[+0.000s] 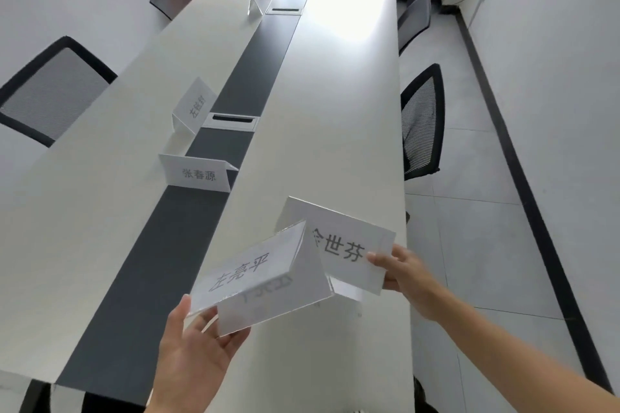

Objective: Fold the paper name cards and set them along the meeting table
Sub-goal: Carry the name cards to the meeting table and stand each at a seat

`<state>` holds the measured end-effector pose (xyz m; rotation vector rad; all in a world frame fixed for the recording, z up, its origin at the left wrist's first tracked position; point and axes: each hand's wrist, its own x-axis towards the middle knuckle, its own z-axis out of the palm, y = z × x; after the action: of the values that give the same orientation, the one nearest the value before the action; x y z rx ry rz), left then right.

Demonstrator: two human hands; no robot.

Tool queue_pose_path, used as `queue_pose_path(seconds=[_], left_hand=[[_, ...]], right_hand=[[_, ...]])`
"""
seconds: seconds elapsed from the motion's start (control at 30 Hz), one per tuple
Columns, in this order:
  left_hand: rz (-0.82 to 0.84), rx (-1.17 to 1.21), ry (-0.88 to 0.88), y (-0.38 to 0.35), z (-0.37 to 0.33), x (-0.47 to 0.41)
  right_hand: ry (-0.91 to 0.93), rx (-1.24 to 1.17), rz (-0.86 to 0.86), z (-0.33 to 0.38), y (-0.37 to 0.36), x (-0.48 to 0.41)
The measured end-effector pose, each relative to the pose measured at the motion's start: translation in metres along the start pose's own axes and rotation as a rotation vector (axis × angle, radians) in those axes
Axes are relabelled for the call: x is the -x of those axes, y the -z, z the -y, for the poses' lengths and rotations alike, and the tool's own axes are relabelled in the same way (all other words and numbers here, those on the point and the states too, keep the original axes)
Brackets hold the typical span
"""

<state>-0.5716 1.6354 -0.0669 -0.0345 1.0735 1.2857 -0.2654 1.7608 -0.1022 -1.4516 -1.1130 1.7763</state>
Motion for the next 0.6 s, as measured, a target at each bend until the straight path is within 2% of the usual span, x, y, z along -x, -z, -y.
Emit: queue_pose_path(seconds=[0.2, 0.33, 0.6], left_hand=[[0.116, -0.135, -0.060, -0.069, 0.024, -0.004], [0.137, -0.176, -0.028, -0.120, 0.061, -0.009], [0.002, -0.168, -0.009, -0.225, 0.188, -0.022]], right_hand=[[0.065, -0.197, -0.125, 0.015, 0.081, 0.051], [0.090, -0.301, -0.222, 0.004, 0.154, 0.092], [0.041, -0.351, -0.434, -0.034, 0.308, 0.157]])
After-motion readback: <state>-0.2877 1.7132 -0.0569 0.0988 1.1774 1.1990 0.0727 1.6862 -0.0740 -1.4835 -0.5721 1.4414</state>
